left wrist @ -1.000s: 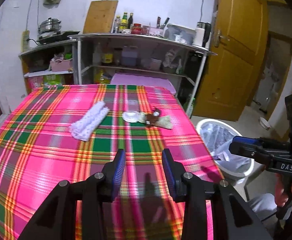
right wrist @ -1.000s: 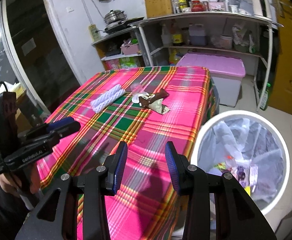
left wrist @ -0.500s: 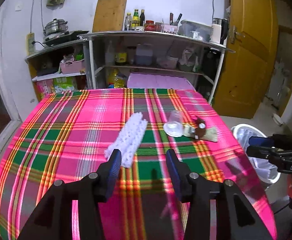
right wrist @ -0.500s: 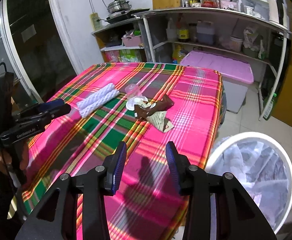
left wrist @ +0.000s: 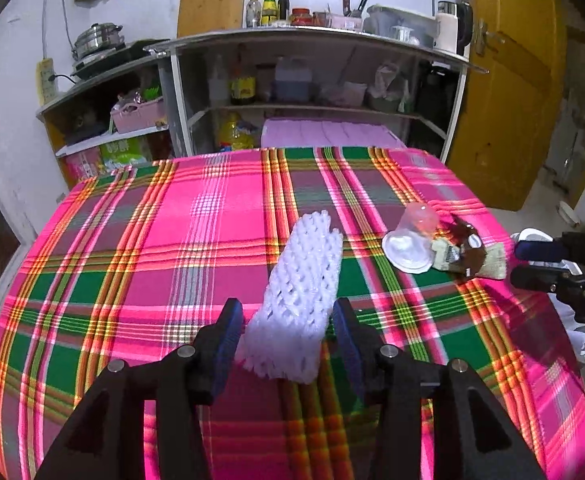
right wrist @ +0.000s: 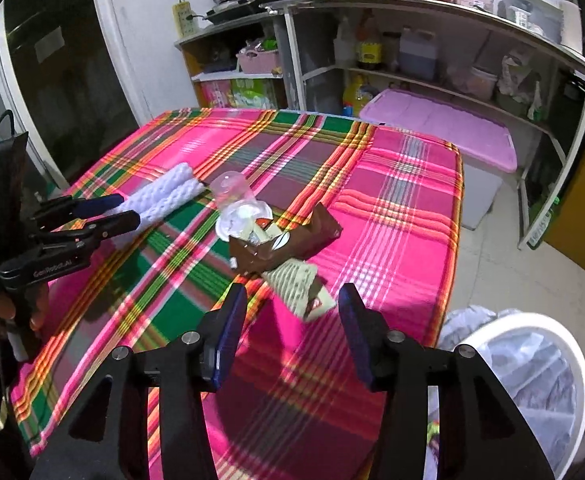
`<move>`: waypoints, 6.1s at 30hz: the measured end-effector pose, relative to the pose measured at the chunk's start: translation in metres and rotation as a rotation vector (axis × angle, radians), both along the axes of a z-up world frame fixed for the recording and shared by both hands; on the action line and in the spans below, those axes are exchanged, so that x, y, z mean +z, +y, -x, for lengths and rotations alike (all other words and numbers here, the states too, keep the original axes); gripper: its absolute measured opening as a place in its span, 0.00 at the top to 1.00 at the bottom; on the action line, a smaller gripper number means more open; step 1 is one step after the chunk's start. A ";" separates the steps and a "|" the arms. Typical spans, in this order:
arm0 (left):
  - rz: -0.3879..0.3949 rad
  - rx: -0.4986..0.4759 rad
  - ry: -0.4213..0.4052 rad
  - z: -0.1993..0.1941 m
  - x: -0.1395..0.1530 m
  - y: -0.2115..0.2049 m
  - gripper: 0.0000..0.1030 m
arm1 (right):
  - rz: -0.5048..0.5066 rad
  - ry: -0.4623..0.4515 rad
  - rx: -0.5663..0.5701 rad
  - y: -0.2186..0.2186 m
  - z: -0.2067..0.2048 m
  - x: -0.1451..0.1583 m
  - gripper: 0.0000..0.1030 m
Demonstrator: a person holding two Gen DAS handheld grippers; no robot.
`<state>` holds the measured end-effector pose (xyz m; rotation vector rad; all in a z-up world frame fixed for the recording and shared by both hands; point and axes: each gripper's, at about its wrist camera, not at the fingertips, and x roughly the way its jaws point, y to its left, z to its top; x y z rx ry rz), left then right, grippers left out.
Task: Collect trash
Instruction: 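Grasp the second foam net with the left gripper while the right grasps the pale green wrapper, then carry the foam net and pale green wrapper over the white bin, then open the left gripper to drop the foam net while the right releases the pale green wrapper, then move both grippers back over the table toward the remaining trash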
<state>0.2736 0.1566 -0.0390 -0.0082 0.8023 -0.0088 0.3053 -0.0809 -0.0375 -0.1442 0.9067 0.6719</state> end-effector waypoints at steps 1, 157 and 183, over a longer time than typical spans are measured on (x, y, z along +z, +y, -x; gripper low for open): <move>-0.004 0.000 0.011 -0.003 -0.002 0.000 0.55 | 0.006 0.004 0.000 0.002 -0.004 -0.002 0.53; 0.214 -0.255 -0.085 0.123 0.051 -0.215 0.59 | -0.202 -0.026 -0.304 -0.174 0.164 0.048 0.63; 0.190 -0.167 -0.103 0.117 0.047 -0.168 0.59 | -0.190 -0.018 -0.211 -0.131 0.144 0.047 0.63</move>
